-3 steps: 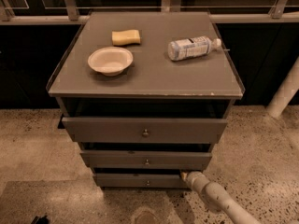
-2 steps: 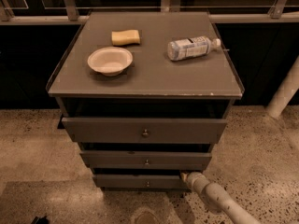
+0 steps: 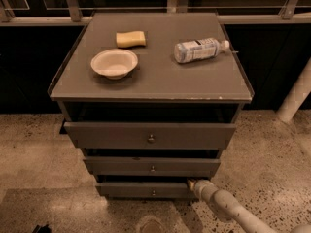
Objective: Open bottom drawer
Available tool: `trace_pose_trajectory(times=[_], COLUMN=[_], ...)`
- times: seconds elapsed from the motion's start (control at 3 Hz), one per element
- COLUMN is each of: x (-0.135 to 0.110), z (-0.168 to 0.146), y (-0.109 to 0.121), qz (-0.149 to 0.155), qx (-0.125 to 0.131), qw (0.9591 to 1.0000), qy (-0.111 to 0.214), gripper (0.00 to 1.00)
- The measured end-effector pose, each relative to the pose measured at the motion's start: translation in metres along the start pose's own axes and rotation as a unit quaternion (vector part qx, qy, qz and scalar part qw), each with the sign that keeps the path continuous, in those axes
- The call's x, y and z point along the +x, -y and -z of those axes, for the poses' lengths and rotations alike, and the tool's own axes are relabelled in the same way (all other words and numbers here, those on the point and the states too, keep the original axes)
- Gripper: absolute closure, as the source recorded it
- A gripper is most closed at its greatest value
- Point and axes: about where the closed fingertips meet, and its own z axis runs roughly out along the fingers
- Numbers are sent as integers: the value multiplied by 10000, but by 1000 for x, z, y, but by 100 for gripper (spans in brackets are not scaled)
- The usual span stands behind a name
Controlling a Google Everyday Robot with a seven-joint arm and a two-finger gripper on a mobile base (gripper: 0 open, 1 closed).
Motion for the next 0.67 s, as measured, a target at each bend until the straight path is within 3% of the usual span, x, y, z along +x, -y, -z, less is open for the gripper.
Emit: trace_pose_trajectory(times=[0.33, 0.67], x=[6, 10], z=[3, 6], y=[-24, -25], qz=[-172, -194], qx=[-359, -406], qw=[9984, 9976], qy=[-408, -523], gripper=[100, 100])
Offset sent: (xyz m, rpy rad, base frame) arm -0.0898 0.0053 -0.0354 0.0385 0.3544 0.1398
